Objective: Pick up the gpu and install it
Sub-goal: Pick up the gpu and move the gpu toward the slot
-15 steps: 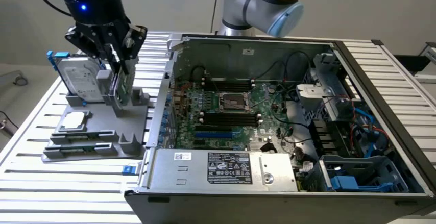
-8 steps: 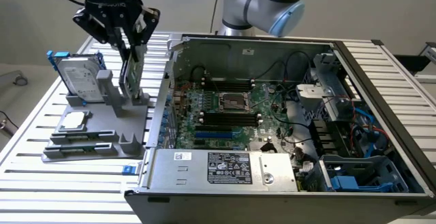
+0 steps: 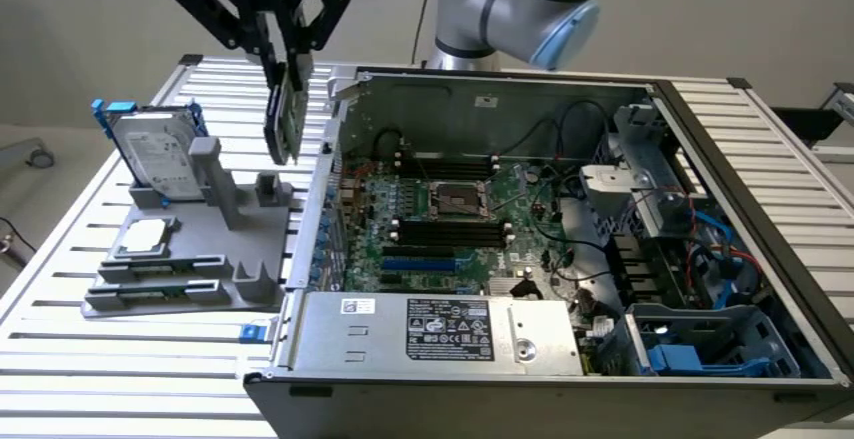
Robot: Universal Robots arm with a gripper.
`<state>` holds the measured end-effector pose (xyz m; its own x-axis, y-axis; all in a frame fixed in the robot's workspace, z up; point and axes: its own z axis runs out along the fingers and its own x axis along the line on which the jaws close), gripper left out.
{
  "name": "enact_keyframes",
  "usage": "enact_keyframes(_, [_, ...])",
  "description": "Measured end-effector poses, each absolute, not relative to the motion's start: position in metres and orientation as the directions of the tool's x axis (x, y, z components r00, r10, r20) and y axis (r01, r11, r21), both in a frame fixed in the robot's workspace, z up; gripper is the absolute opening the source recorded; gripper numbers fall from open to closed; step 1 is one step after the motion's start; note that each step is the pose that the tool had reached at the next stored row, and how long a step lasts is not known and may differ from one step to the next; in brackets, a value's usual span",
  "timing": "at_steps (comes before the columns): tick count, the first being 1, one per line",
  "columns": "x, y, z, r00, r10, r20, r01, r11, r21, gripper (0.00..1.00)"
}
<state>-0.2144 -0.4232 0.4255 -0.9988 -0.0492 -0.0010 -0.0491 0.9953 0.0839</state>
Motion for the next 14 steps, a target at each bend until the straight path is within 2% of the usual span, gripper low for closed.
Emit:
enact_keyframes(5, [-0.192,-0.424,0.437,-0.999,-0.049,0.002,-0.049,0.995,0.085,0.26])
enact_keyframes(14, [-0.151,-0.425,0.428,-0.999,-0.049,0.004,-0.049,0.995,0.082,0.26])
